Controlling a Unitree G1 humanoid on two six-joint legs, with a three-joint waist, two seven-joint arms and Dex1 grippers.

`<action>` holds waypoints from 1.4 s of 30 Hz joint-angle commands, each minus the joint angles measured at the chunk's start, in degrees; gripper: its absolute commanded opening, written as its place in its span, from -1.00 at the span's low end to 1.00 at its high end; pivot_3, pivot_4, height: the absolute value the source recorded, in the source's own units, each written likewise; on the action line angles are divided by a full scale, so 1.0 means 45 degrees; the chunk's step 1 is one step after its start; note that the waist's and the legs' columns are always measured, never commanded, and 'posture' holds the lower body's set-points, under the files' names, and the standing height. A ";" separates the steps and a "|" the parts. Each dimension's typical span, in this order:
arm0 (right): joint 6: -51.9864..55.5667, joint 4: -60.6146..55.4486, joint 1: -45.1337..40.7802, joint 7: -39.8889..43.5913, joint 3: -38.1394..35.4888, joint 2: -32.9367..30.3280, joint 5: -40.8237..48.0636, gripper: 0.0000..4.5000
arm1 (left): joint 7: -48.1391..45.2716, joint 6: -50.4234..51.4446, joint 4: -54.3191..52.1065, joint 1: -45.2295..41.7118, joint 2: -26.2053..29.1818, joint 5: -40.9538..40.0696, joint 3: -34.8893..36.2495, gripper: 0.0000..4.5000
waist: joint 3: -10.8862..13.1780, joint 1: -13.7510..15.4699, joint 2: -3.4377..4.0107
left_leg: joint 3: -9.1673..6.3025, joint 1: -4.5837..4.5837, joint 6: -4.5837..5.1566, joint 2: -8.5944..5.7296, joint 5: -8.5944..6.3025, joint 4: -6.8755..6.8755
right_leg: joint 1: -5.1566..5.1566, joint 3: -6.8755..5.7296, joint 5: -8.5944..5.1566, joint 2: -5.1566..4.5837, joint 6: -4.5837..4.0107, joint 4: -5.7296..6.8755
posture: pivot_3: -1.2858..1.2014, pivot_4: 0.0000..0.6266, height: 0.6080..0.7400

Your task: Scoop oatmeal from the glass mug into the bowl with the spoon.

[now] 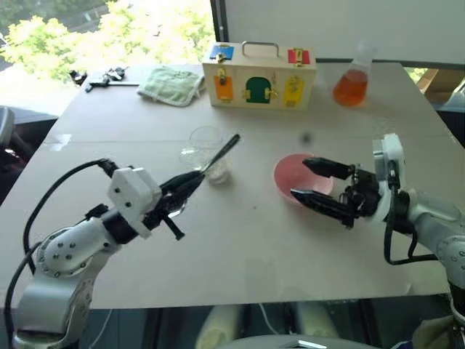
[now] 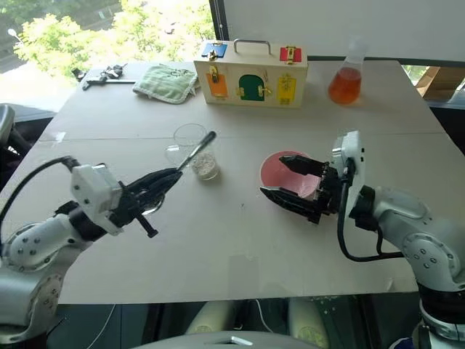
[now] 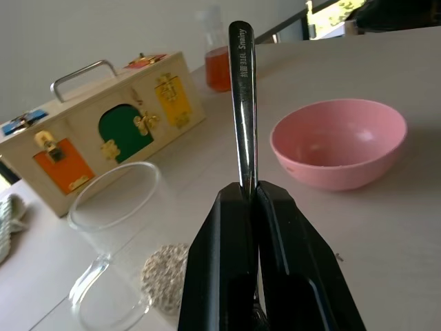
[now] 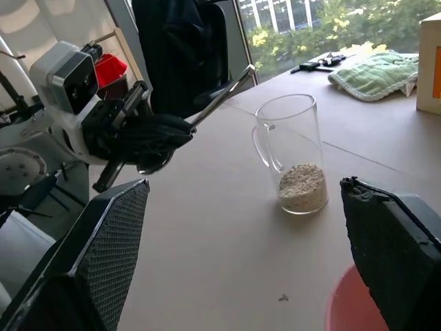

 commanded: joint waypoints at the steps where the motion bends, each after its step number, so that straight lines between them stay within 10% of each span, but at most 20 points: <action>1: 0.0660 0.0376 -0.0490 -0.1158 0.0130 0.0356 0.0214 1.00 | -0.0737 -0.1436 0.1081 -0.1191 -0.0378 0.0376 -0.1075 -0.99 | 0.0000 0.0005 -0.0001 | 0.0001 -0.0002 0.0000 0.0000 0.0000 0.0000 | -0.0003 0.0002 0.0000 0.0000 0.0000 -0.0004 | 0.03 -0.52 1.00; 13: 0.2235 0.1312 -0.1871 -0.5062 -0.0404 0.2095 0.3773 1.00 | -0.2553 -0.4159 0.4580 -0.3581 -0.1725 0.1090 -0.3440 -0.99 | 0.0002 -0.0213 -0.0003 | -0.0009 -0.0109 0.0002 -0.0001 0.0004 0.0030 | -0.0104 -0.0007 0.0002 0.0005 0.0002 0.0005 | 0.03 -0.52 1.00; 34: 0.2432 0.1360 -0.1811 -0.5145 -0.0228 0.1493 0.4640 1.00 | -0.2119 -0.5102 0.6013 -0.4649 -0.2889 0.1650 -0.3908 -0.99 | 0.0000 -0.0342 -0.0002 | -0.0021 -0.0134 0.0005 -0.0003 0.0005 0.0085 | -0.0114 -0.0016 0.0004 0.0010 0.0006 0.0034 | 0.03 -0.52 1.00; 42: 0.2208 0.1490 -0.1931 -0.5501 -0.0258 0.1851 0.4813 -0.40 | -0.1991 -0.5061 0.5855 -0.4445 -0.2926 0.1702 -0.3968 -1.00 | 0.0000 -0.0341 -0.0003 | -0.0022 -0.0137 0.0005 -0.0002 0.0005 0.0094 | -0.0114 -0.0017 0.0004 0.0010 0.0006 0.0038 | 0.03 -0.52 1.00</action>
